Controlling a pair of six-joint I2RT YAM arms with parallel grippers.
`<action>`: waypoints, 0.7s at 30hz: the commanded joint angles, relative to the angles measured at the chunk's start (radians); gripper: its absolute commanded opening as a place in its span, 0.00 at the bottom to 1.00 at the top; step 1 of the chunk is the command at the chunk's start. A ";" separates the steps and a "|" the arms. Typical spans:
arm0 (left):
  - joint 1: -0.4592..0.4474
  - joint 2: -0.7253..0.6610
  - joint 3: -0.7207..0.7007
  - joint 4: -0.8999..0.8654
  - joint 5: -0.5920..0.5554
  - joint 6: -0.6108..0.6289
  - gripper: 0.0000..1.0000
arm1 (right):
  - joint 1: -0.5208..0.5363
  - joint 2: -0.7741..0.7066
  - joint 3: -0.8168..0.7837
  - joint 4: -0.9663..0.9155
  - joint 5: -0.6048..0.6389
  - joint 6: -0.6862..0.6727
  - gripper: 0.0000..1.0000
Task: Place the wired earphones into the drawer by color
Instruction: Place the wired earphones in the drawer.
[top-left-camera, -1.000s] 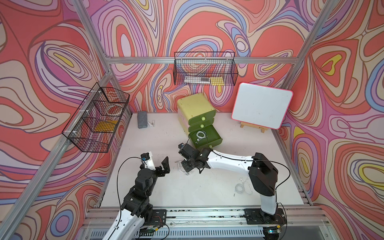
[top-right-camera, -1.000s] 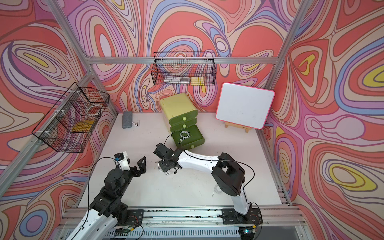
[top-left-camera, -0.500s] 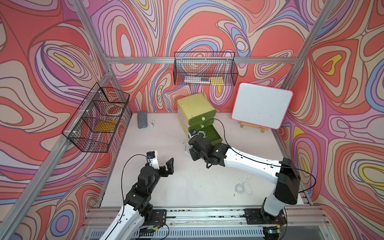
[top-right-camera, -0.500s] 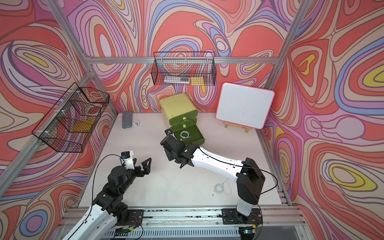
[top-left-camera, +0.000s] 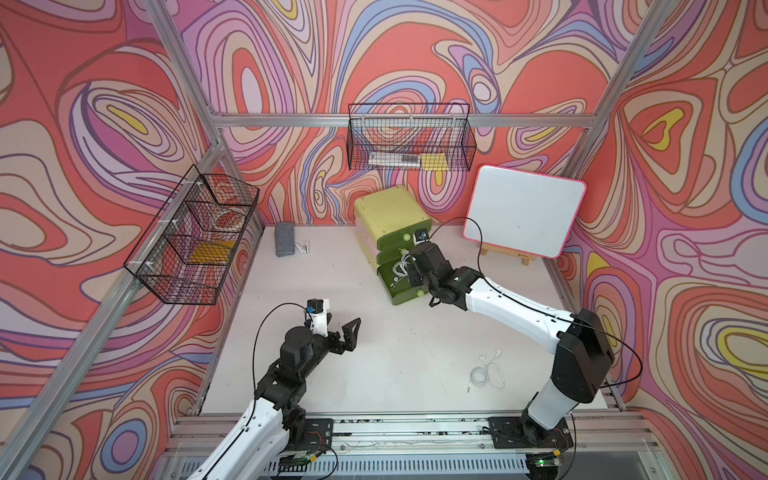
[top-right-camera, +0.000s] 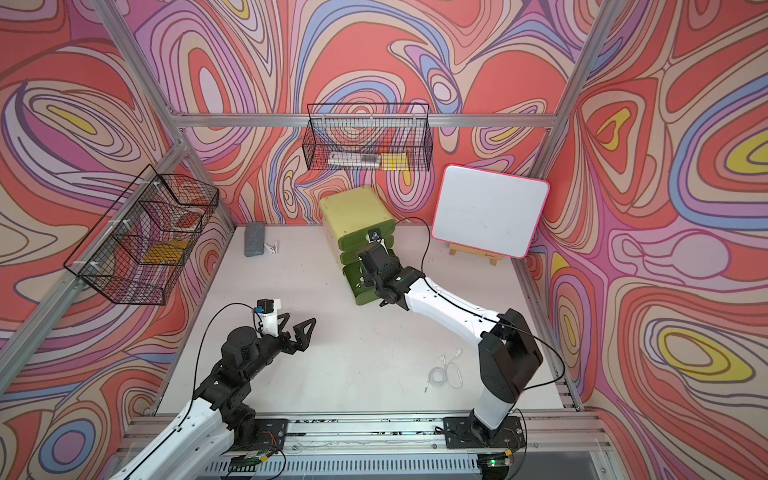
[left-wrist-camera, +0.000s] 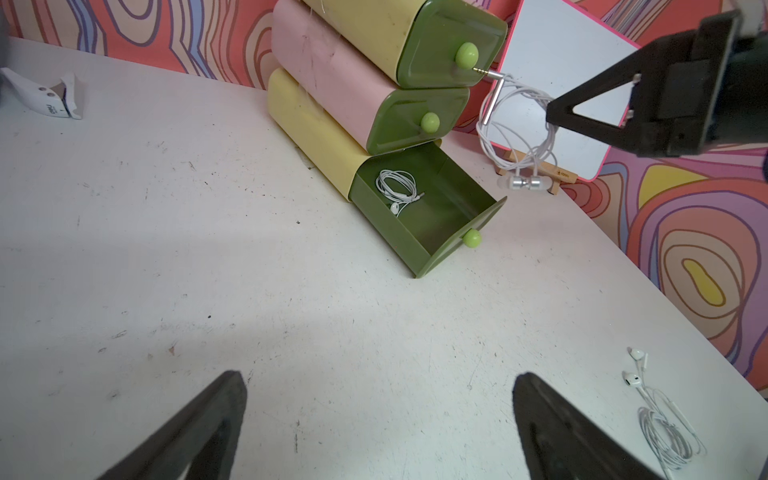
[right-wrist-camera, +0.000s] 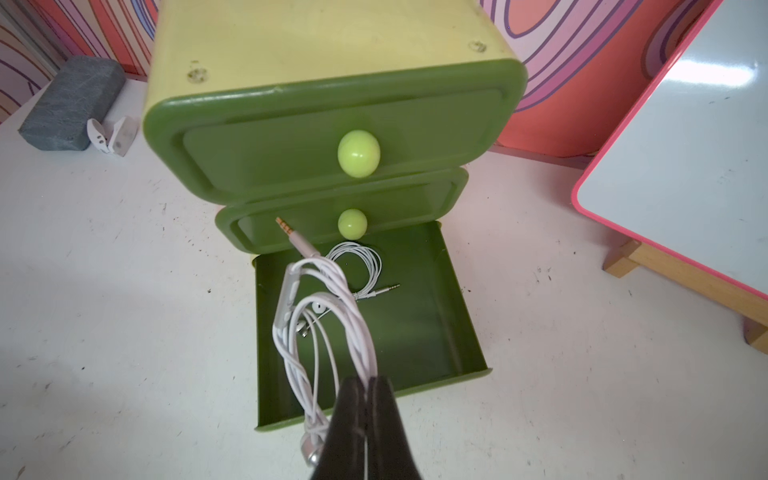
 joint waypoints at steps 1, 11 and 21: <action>0.009 0.000 -0.007 0.037 0.025 0.019 0.99 | -0.014 0.081 0.042 0.074 -0.011 -0.047 0.00; 0.008 -0.010 -0.013 0.043 0.009 0.018 0.99 | -0.029 0.246 0.120 0.107 -0.064 -0.069 0.00; 0.009 0.032 -0.013 0.069 0.016 0.016 0.99 | -0.055 0.320 0.126 0.103 -0.114 -0.048 0.00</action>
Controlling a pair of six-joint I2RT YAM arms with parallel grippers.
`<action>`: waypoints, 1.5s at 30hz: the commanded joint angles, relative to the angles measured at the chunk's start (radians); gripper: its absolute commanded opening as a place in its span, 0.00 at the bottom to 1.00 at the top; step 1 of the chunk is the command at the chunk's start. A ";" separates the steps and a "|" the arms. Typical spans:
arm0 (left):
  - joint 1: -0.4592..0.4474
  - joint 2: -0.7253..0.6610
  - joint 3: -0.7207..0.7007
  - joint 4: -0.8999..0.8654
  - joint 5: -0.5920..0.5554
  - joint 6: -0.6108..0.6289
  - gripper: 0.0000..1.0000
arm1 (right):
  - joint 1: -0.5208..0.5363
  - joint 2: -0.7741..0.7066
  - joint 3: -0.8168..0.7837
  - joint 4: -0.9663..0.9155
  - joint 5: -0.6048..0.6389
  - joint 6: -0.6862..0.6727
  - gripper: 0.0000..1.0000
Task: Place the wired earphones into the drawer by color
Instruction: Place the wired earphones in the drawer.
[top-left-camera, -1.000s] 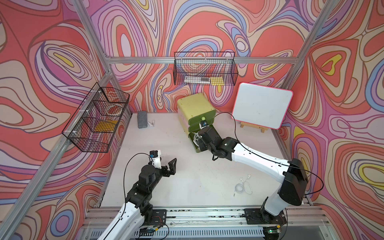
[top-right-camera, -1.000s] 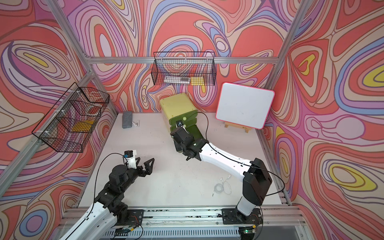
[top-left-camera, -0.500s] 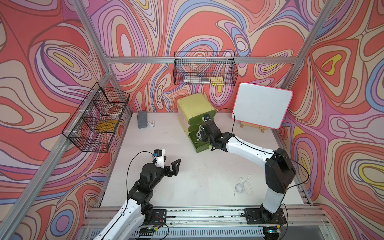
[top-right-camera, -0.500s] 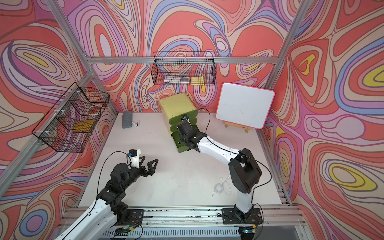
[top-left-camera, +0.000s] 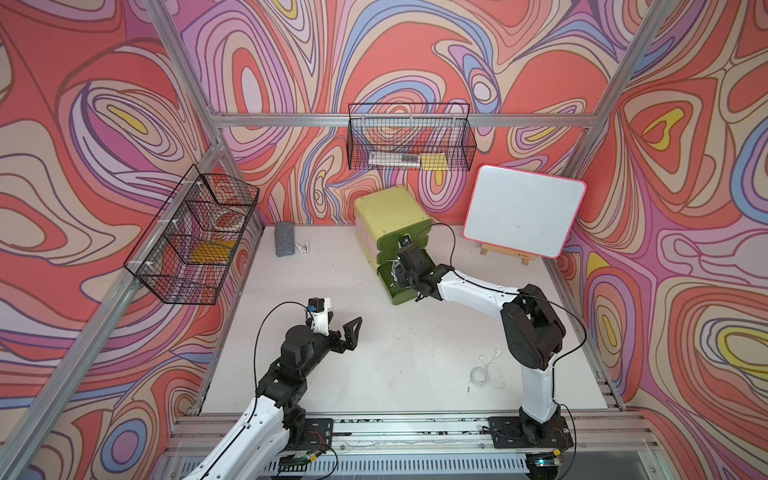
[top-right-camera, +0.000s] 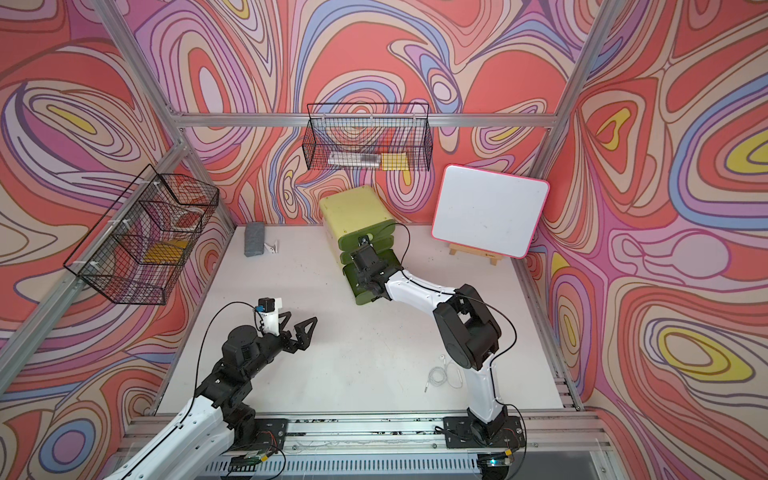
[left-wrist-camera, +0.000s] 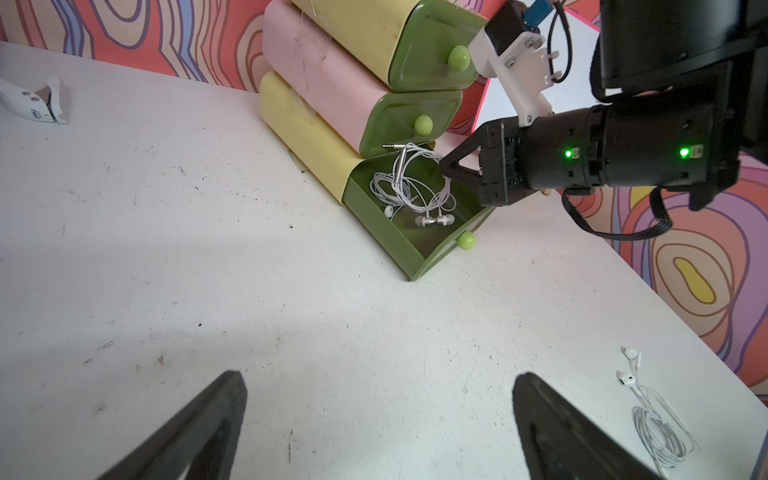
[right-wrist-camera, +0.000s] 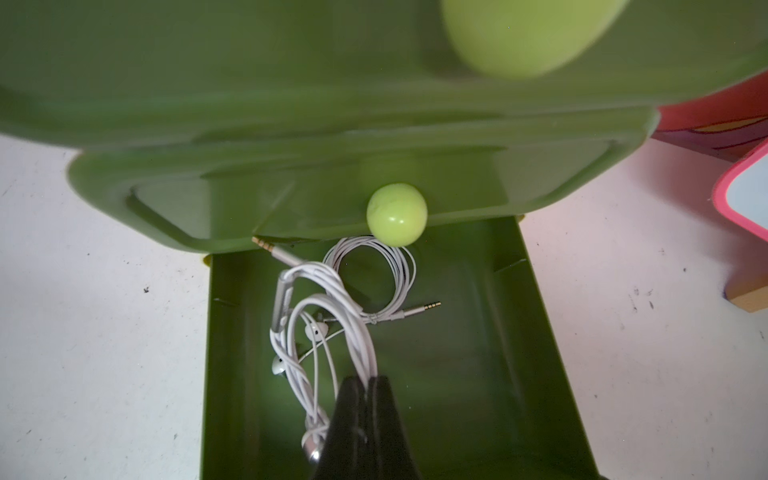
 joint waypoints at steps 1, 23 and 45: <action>0.008 0.010 -0.012 0.039 0.008 0.016 0.99 | -0.008 0.032 0.022 0.021 -0.025 0.011 0.00; 0.008 0.049 0.007 0.053 0.082 0.022 0.99 | -0.011 -0.227 -0.167 -0.055 -0.025 0.079 0.49; -0.077 0.370 0.170 0.053 0.127 -0.056 0.99 | 0.010 -0.773 -0.660 -0.470 -0.294 0.479 0.59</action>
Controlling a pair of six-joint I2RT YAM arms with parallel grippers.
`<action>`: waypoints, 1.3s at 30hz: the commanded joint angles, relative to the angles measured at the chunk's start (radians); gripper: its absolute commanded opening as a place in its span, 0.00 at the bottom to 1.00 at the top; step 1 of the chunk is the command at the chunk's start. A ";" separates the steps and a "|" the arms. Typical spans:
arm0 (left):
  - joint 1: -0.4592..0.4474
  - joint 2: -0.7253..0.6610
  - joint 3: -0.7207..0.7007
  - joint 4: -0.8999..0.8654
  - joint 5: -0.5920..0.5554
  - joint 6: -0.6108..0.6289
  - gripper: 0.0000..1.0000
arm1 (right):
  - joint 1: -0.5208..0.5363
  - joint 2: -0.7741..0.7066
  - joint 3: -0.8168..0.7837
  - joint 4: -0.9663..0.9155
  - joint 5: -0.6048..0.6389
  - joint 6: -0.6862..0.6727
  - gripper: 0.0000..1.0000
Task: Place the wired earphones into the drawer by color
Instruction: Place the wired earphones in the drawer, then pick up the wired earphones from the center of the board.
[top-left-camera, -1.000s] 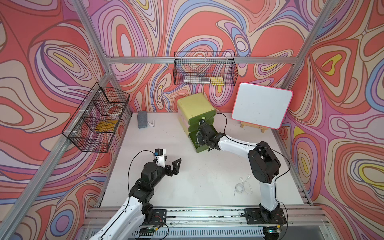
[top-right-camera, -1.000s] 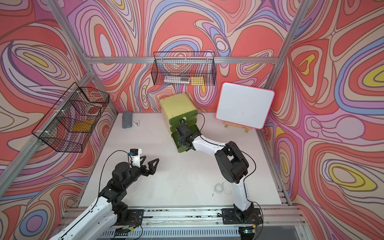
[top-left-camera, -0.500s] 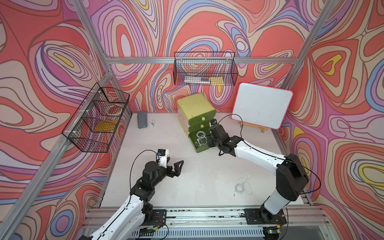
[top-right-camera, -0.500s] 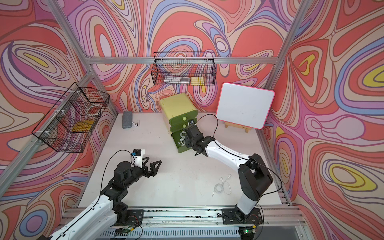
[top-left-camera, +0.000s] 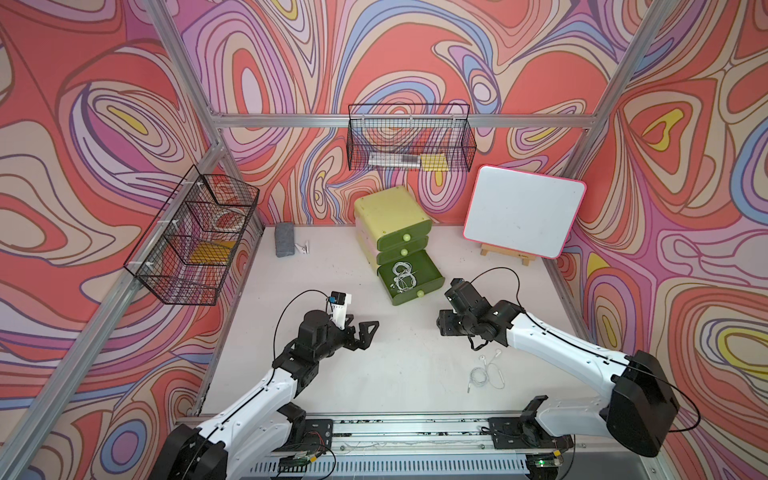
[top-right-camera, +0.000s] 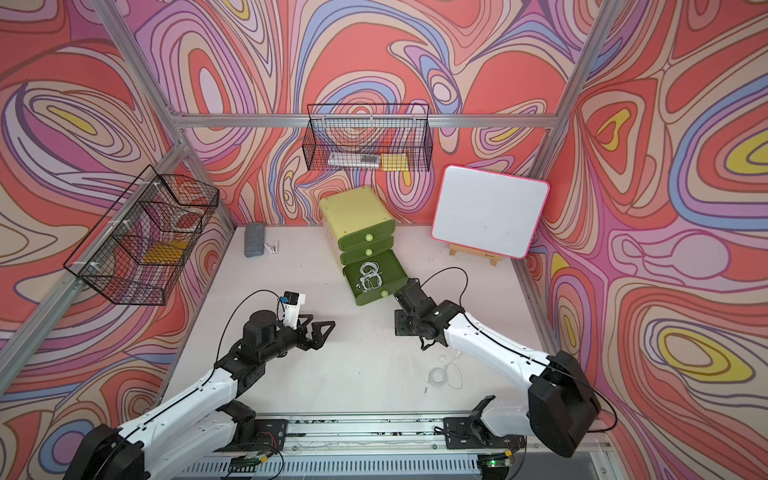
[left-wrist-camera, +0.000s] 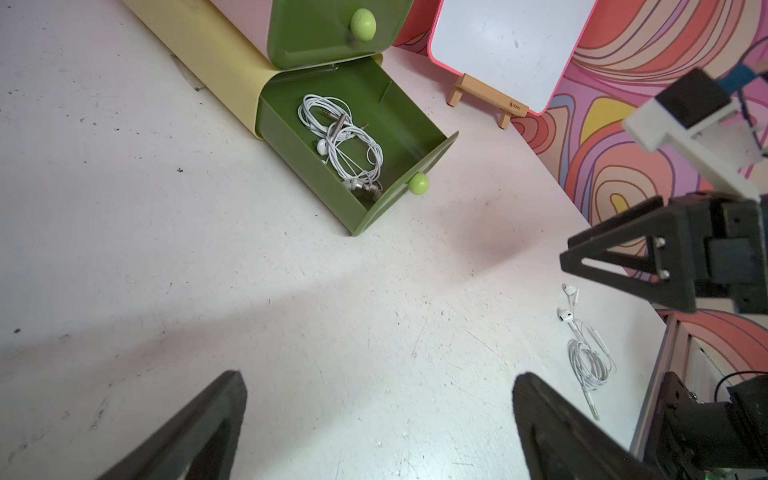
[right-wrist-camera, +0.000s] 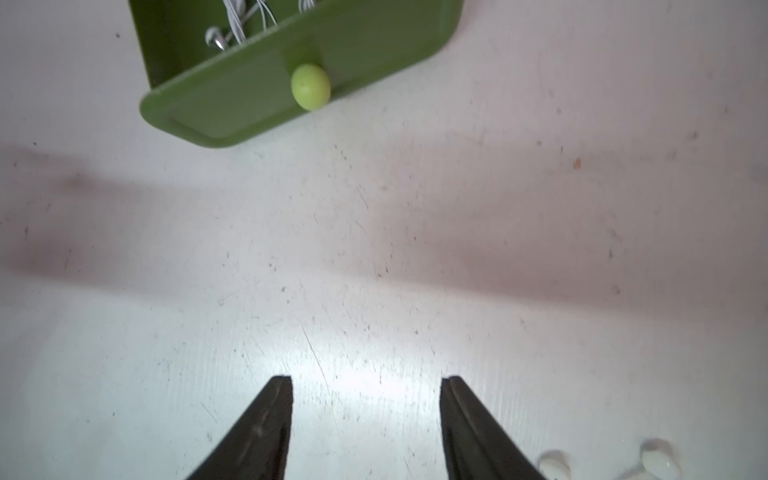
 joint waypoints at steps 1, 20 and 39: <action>-0.024 0.032 0.055 -0.034 -0.046 -0.019 0.99 | 0.012 -0.079 -0.062 -0.076 -0.051 0.108 0.59; -0.073 0.000 0.006 -0.001 -0.033 0.061 0.99 | 0.052 -0.169 -0.247 -0.205 -0.070 0.329 0.60; -0.073 0.006 0.012 -0.011 -0.041 0.067 0.99 | 0.052 -0.057 -0.278 -0.139 -0.088 0.305 0.50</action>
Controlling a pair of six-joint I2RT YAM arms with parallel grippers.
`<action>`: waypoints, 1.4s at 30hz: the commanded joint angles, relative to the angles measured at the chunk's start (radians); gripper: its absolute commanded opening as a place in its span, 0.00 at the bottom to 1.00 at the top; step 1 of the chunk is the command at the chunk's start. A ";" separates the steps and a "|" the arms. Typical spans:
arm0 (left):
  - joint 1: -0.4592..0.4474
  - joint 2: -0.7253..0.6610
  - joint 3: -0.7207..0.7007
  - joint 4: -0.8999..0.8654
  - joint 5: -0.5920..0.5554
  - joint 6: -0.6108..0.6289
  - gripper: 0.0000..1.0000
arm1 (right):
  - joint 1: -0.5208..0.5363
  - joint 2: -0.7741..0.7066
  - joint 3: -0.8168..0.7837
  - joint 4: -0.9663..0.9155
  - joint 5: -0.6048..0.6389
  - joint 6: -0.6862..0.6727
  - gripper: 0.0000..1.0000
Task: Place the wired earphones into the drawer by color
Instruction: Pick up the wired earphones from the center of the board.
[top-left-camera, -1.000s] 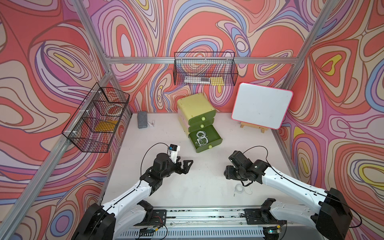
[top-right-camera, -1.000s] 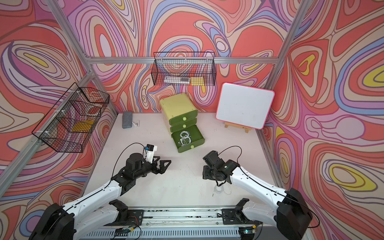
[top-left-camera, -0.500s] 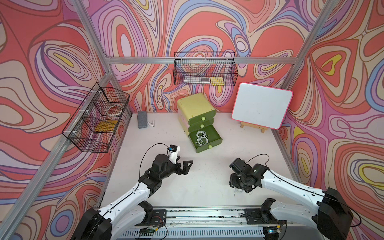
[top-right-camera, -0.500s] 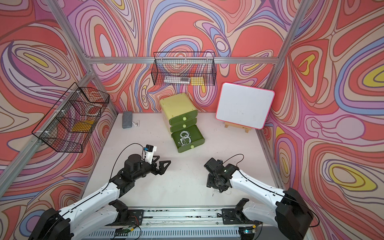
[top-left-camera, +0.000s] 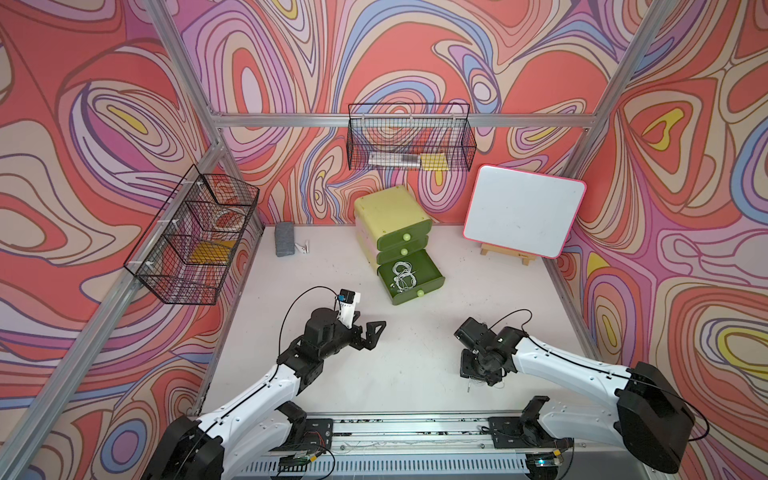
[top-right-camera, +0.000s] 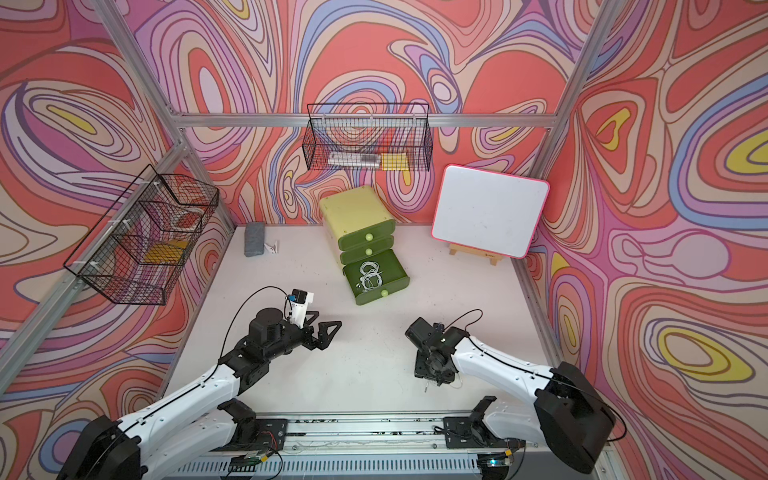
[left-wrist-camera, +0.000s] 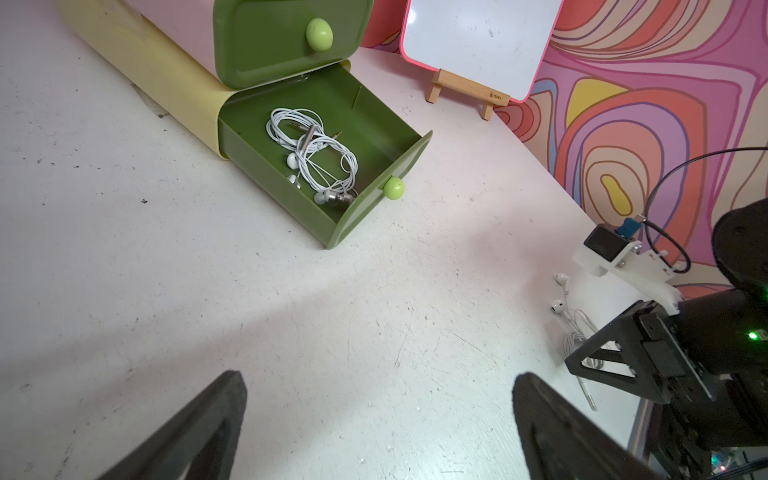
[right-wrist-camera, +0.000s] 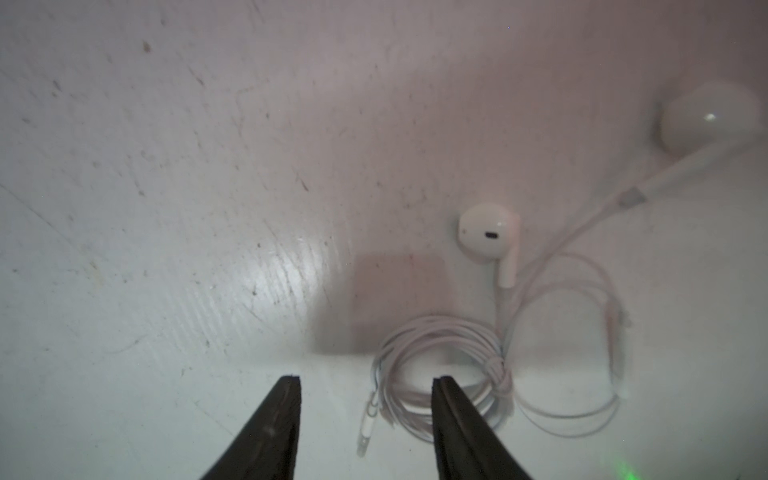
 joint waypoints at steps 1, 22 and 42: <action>-0.005 -0.001 -0.004 -0.017 -0.009 0.018 0.99 | 0.004 0.014 -0.018 0.023 -0.008 -0.004 0.49; -0.005 0.006 -0.004 -0.017 -0.013 0.020 0.99 | 0.004 0.044 -0.038 0.056 -0.010 -0.012 0.19; -0.005 0.005 -0.004 -0.019 -0.018 0.024 0.99 | 0.004 0.000 0.018 -0.002 0.024 -0.024 0.00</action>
